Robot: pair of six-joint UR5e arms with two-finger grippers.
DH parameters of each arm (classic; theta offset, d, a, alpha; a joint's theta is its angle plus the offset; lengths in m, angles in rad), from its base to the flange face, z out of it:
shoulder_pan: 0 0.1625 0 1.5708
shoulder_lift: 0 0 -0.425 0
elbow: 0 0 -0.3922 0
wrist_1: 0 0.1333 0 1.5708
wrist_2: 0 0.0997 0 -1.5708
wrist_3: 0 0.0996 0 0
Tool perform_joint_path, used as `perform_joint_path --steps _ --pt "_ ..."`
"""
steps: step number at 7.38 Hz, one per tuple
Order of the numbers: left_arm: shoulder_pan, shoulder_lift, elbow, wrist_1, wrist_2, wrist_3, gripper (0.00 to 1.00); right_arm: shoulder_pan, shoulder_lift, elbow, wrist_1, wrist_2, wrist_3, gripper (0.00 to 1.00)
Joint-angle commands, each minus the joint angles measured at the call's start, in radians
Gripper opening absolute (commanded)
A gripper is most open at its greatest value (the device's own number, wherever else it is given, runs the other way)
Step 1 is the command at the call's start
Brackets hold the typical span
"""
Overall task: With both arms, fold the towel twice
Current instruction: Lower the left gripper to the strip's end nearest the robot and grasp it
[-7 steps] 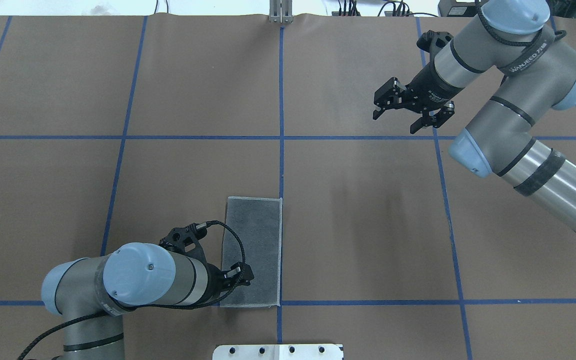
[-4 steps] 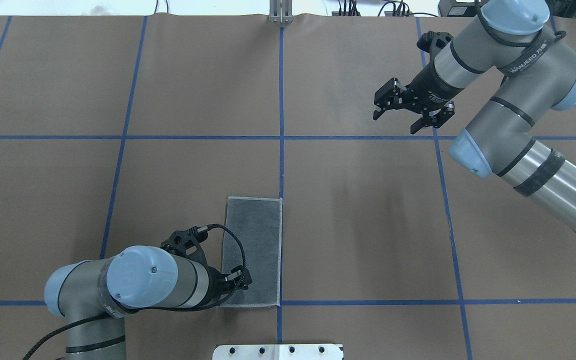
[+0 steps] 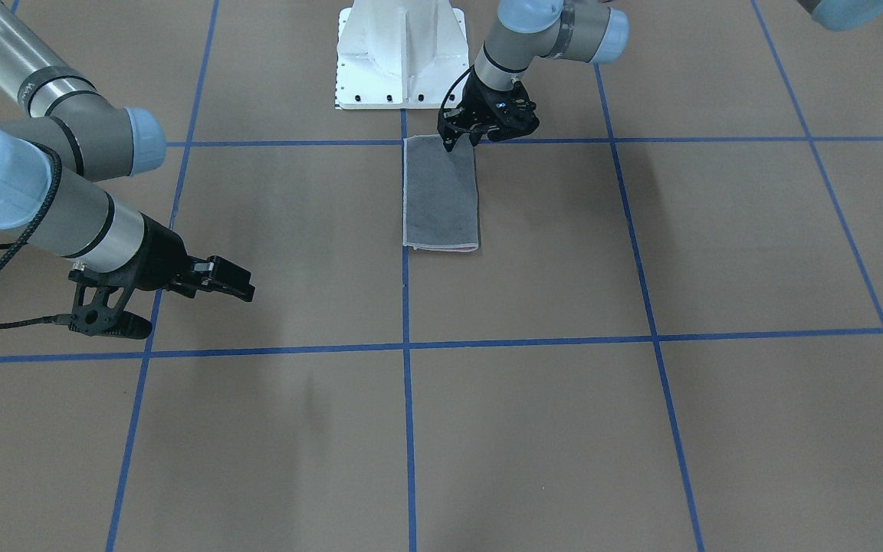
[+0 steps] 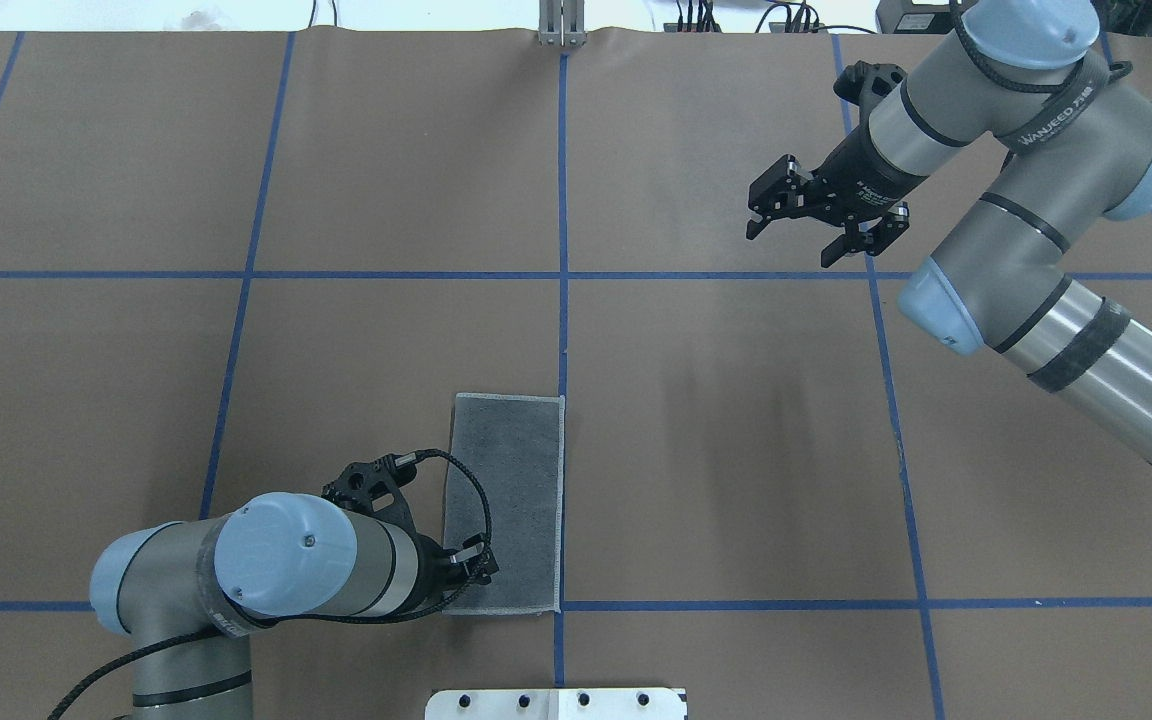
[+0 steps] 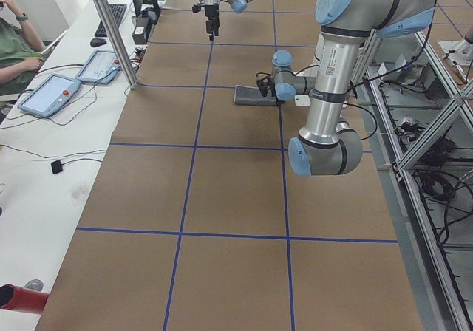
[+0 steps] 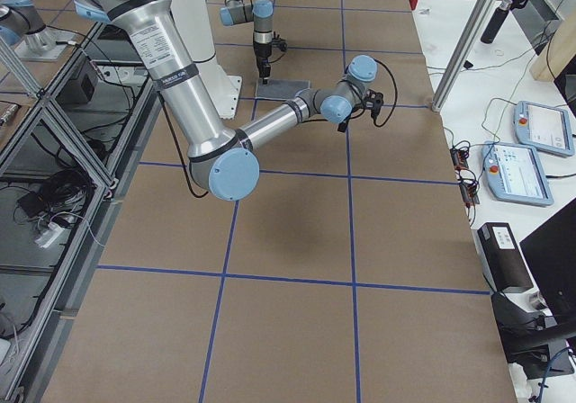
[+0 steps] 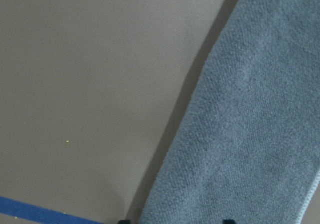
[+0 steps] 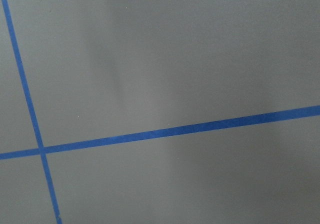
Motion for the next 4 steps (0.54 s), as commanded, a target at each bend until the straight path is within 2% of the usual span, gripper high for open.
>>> perform_joint_path --steps 1,3,4 --pt "0.0 0.001 -0.008 0.003 -0.001 -0.002 0.31 -0.001 0.0 0.0 0.0 0.0 0.0 1.0" --pt "0.0 0.001 -0.025 0.004 -0.001 -0.004 0.22 0.0 -0.005 0.0 0.0 0.0 0.0 1.0" --pt "0.0 -0.001 -0.028 0.006 -0.001 -0.013 0.11 -0.001 -0.005 0.0 0.0 -0.002 0.0 1.0"
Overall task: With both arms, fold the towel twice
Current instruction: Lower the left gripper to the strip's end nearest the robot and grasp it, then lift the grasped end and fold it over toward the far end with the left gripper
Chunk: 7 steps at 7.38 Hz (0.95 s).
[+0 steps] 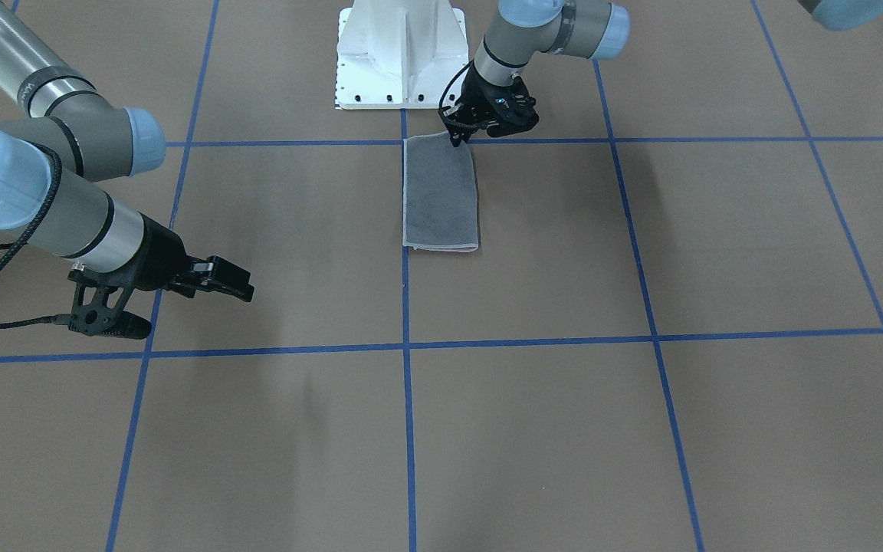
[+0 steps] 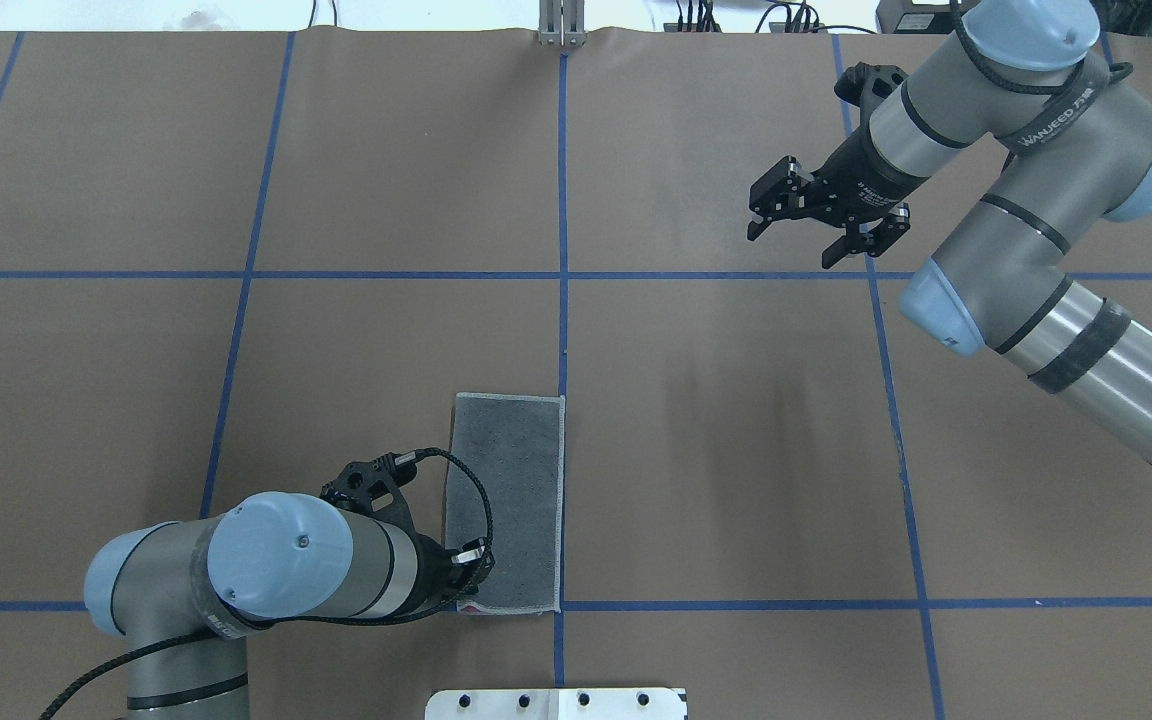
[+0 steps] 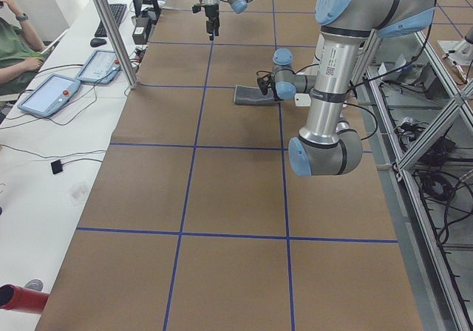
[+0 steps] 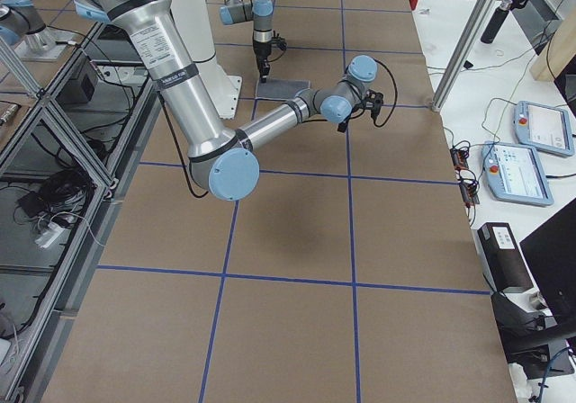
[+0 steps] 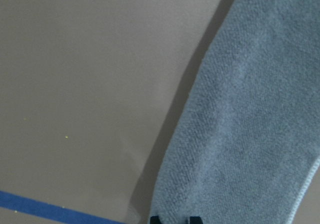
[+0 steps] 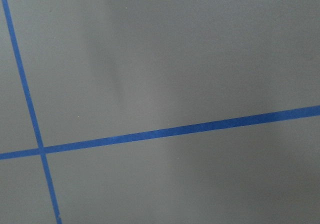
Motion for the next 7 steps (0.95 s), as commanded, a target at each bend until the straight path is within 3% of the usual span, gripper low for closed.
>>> perform_joint_path --steps 1,3,6,7 --pt "-0.002 -0.016 -0.006 0.005 0.002 -0.053 0.0 -0.001 -0.001 0.0 0.0 -0.001 0.0 1.0" --pt "-0.017 -0.052 -0.009 0.039 -0.002 -0.06 0.0 -0.001 0.0 0.0 0.0 -0.003 0.0 1.0" --pt "-0.161 -0.09 0.007 0.031 -0.012 -0.041 0.0 -0.001 0.005 0.0 0.0 -0.003 0.0 1.0" --pt "-0.198 -0.13 0.056 0.028 -0.012 -0.026 0.0 -0.002 0.005 0.0 0.0 -0.003 0.0 1.0"
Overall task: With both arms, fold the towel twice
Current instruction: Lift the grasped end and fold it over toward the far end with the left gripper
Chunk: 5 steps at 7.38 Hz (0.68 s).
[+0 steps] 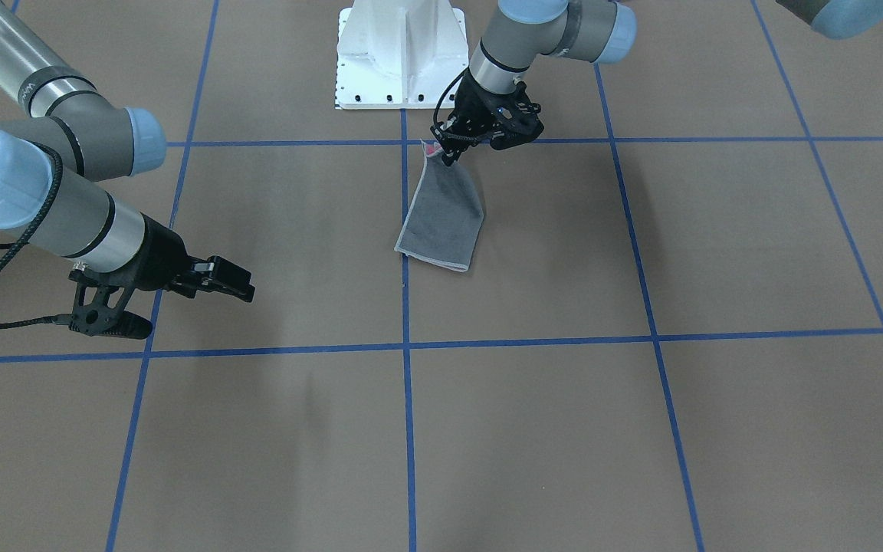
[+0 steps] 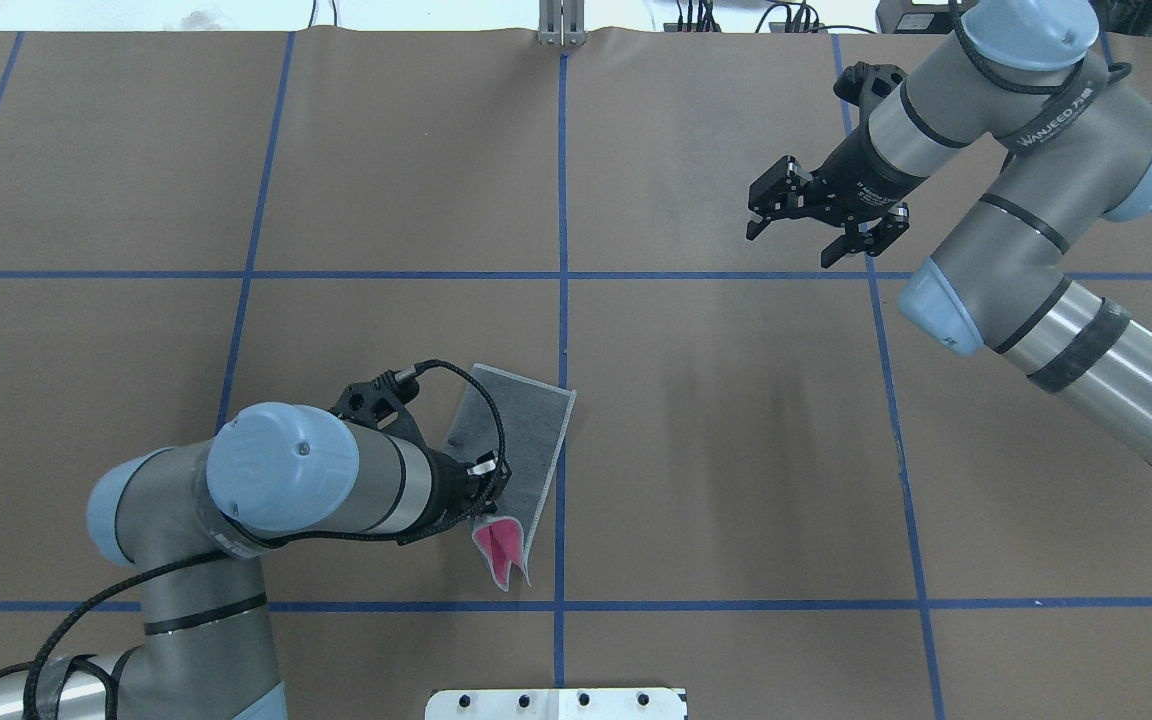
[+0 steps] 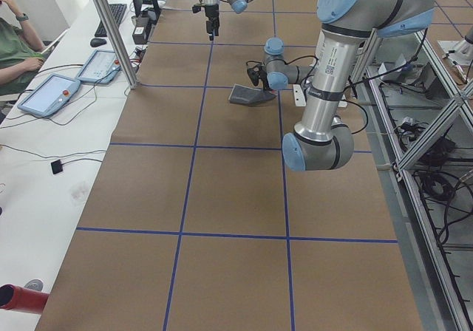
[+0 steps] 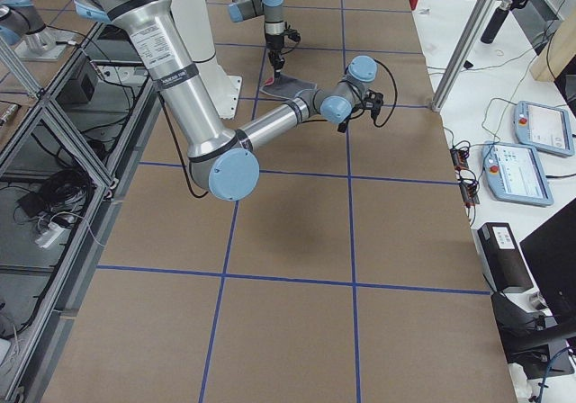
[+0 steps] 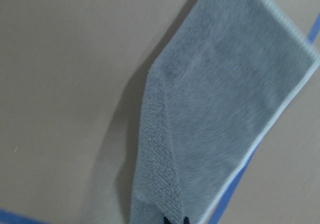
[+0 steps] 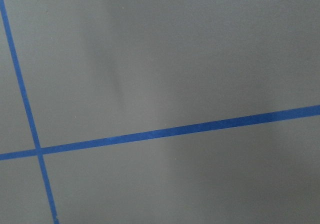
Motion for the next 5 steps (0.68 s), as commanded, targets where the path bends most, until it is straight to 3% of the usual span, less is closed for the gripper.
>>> perform_joint_path --steps 1,3,5 --pt "-0.081 -0.09 0.108 -0.008 -0.003 0.028 0.0 -0.003 0.003 -0.002 0.0 -0.002 0.0 1.0" --pt "-0.111 -0.159 0.23 -0.094 -0.002 0.021 0.0 -0.003 0.001 -0.015 0.0 -0.002 -0.012 1.0" --pt "-0.144 -0.161 0.239 -0.1 -0.003 0.019 0.0 -0.009 0.001 -0.026 0.0 -0.005 -0.018 1.0"
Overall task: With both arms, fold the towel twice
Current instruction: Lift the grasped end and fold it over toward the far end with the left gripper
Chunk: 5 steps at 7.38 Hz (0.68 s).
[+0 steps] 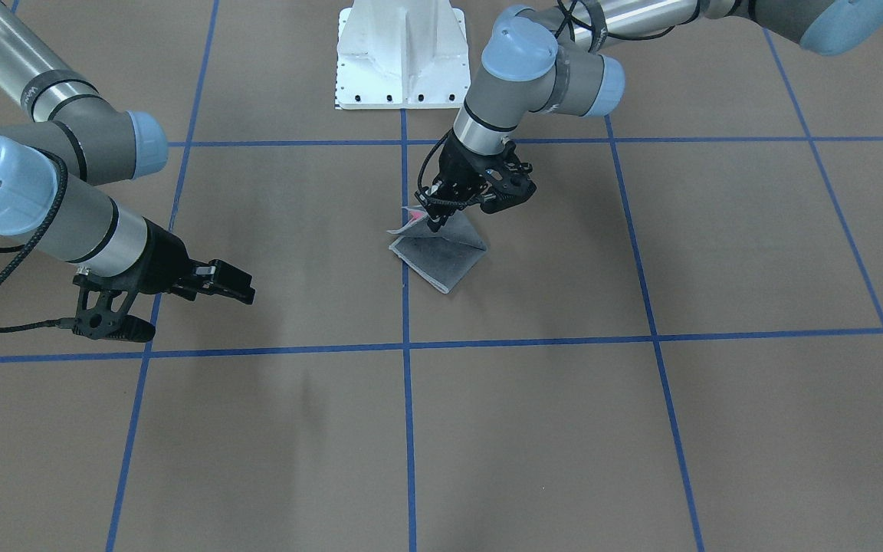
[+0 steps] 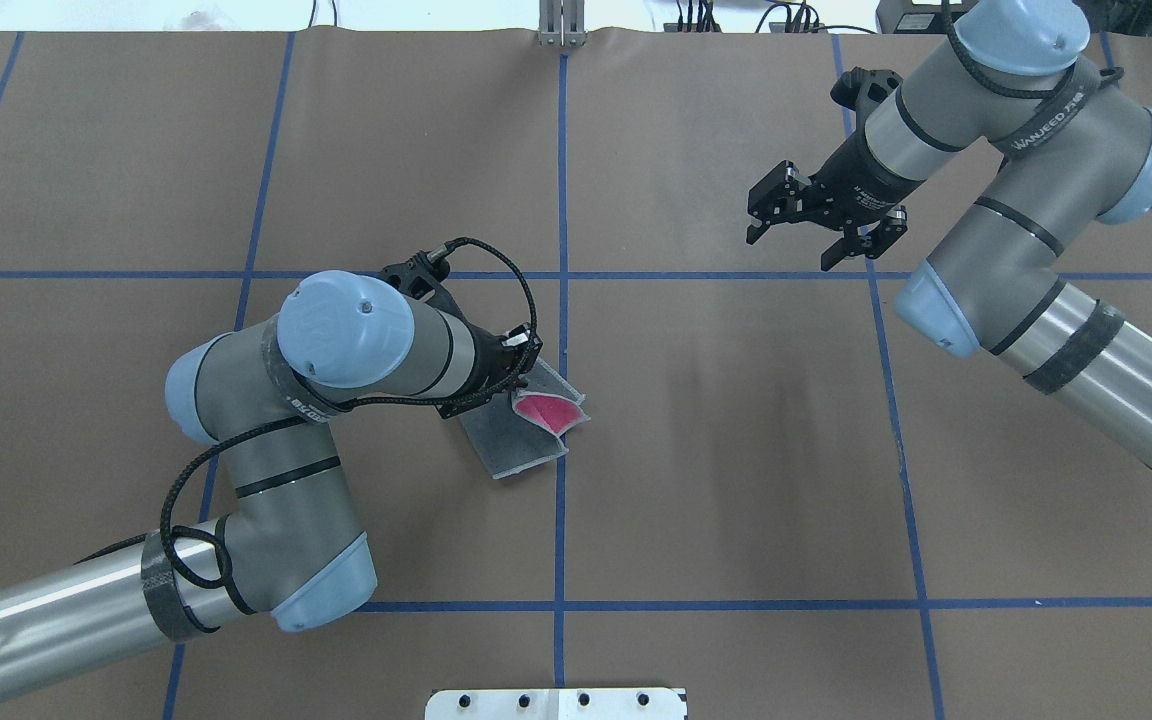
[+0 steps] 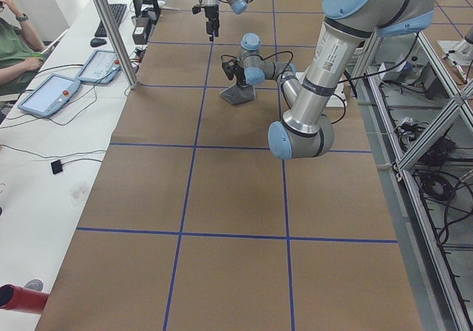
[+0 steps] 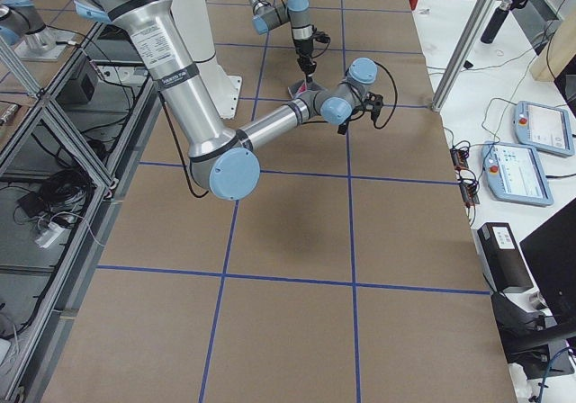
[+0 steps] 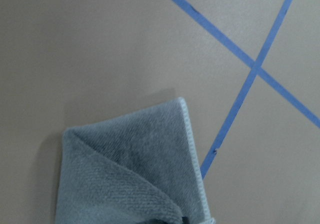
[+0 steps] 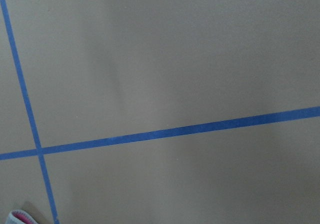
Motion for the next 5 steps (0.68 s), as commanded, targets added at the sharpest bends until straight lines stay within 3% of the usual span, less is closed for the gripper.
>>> perform_joint_path --steps 1,2,5 --pt "-0.041 -0.005 0.013 -0.015 -0.009 -0.002 0.0 -0.009 0.0 -0.007 0.0 -0.003 -0.004 1.0" --pt "-0.064 -0.005 0.022 -0.023 -0.05 0.0 0.0 -0.012 -0.002 -0.007 0.0 -0.006 -0.004 1.0" --pt "-0.061 -0.005 0.128 -0.111 -0.052 0.0 0.0 -0.019 0.0 -0.007 0.002 -0.019 -0.002 1.0"
